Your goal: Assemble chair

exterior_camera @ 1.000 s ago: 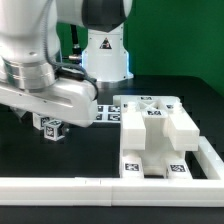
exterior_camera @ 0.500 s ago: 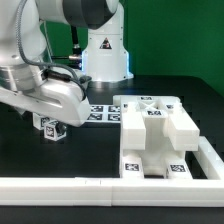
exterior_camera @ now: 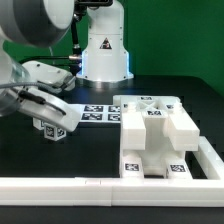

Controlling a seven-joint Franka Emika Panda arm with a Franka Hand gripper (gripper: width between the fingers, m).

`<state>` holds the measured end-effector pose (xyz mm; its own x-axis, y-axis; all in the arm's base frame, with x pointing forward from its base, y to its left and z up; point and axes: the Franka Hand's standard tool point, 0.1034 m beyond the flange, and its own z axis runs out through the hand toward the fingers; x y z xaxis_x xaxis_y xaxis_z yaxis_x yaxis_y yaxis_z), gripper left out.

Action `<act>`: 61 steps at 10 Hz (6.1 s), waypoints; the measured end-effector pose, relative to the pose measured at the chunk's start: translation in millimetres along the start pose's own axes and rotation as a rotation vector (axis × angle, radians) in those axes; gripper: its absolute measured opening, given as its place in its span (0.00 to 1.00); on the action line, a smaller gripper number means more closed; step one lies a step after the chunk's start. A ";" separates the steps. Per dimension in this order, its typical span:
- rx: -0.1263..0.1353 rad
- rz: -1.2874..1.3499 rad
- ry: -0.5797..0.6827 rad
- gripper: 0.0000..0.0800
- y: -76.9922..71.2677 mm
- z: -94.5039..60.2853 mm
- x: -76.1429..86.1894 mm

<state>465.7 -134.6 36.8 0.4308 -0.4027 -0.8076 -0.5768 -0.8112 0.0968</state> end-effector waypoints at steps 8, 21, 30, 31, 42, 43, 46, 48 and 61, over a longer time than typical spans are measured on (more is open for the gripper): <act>0.036 0.092 -0.087 0.81 -3.5 28.7 17.5; 0.008 -0.050 0.188 0.35 -37.7 -59.9 -38.6; 0.010 -0.309 0.892 0.35 -120.1 -109.5 -115.3; 0.020 -0.345 0.990 0.35 -128.0 -100.8 -117.8; -0.059 -0.576 1.237 0.35 -214.1 -62.6 -122.9; -0.048 -0.599 1.285 0.35 -220.0 -60.9 -124.9; -0.074 -0.667 1.387 0.35 -224.8 -65.6 -113.8; -0.081 -0.685 1.405 0.35 -228.7 -62.4 -110.7; -0.093 -0.708 1.405 0.35 -238.9 -44.2 -101.6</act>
Offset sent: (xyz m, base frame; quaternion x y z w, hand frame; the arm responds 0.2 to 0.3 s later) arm -0.0063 0.0177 -0.0213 0.0761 -0.0589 0.0807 0.9921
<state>590.3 81.3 121.4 0.8891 0.0414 0.4559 0.0333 -0.9991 0.0257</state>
